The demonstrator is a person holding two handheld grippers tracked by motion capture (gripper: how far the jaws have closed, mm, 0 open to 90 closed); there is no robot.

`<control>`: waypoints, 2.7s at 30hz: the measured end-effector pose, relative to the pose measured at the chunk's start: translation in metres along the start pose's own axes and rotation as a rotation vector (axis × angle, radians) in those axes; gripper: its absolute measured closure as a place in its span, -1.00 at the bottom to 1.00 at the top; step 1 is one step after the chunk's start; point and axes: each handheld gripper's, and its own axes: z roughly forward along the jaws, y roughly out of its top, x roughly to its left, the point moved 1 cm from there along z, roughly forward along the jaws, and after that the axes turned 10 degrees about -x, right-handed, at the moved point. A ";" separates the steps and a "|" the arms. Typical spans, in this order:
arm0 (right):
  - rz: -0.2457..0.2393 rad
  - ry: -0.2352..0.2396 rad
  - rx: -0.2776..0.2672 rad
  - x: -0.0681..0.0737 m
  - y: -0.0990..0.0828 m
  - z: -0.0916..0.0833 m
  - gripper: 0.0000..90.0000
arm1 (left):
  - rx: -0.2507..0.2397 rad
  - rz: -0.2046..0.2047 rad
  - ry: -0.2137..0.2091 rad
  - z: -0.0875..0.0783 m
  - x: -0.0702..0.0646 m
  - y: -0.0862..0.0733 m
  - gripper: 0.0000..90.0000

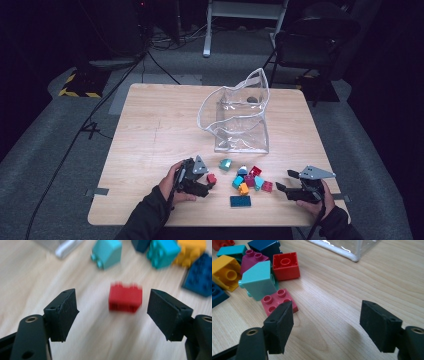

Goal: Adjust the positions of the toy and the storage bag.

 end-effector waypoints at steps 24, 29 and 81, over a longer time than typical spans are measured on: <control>-0.058 0.064 -0.019 0.033 0.004 0.007 -0.39 | -0.007 0.032 -0.067 0.075 -0.030 0.040 -0.42; -0.043 0.045 -0.023 0.025 0.002 0.005 -0.39 | -0.034 -0.018 -0.028 0.057 -0.025 0.038 -0.60; -0.034 0.044 -0.021 0.018 0.001 0.008 -0.38 | -0.037 0.019 0.045 0.091 -0.041 0.050 -0.65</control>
